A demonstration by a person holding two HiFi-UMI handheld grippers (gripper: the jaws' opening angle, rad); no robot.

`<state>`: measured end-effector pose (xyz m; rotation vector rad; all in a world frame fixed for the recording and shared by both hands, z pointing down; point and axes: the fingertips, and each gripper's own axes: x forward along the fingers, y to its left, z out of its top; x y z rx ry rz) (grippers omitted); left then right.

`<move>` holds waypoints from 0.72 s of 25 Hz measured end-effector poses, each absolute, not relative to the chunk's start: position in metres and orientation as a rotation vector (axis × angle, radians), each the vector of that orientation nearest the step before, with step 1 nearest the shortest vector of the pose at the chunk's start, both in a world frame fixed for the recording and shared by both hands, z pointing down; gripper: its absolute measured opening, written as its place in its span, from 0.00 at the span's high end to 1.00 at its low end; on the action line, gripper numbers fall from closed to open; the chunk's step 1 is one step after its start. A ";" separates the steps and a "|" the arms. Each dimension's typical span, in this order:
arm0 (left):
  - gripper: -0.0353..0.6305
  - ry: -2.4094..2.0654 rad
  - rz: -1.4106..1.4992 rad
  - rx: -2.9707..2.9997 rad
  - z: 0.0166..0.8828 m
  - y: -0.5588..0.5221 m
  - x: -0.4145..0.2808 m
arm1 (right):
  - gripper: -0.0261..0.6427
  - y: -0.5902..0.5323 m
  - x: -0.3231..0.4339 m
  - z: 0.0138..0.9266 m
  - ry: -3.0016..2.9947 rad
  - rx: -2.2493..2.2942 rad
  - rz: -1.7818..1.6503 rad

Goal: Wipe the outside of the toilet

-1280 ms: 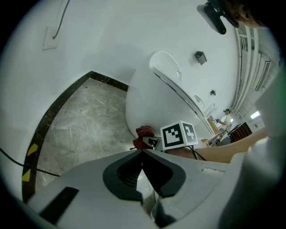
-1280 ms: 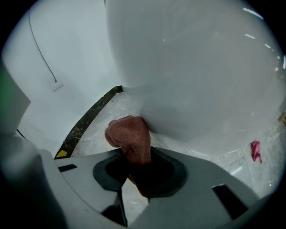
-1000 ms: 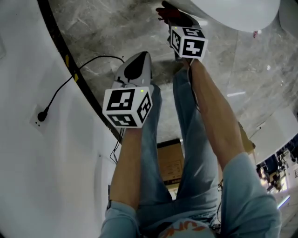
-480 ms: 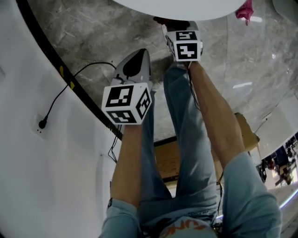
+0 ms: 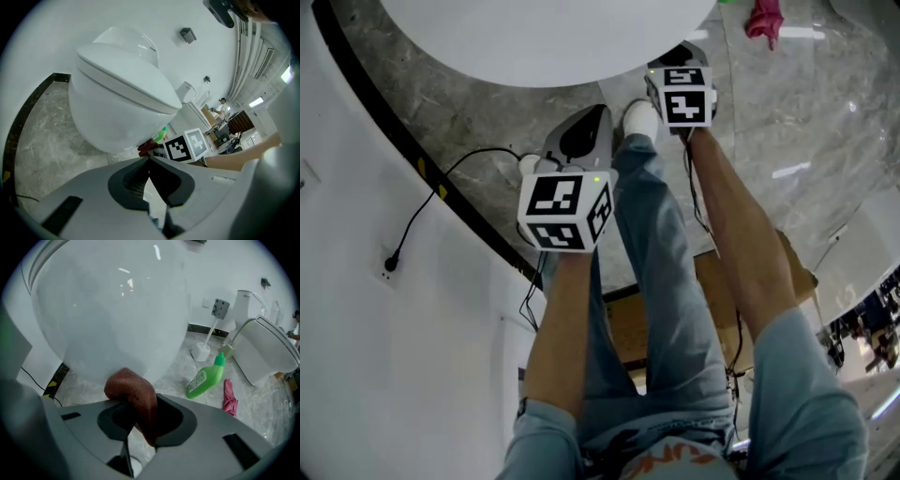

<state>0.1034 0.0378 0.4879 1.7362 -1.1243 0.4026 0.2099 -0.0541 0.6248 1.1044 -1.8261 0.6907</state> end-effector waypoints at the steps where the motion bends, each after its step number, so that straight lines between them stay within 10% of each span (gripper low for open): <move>1: 0.95 -1.118 0.411 1.742 0.486 0.034 0.109 | 0.82 -0.061 0.217 0.622 -1.826 1.117 0.697; 18: 0.95 -0.930 0.401 1.976 0.391 -0.014 0.243 | 0.82 -0.074 0.321 0.497 -1.917 1.315 0.834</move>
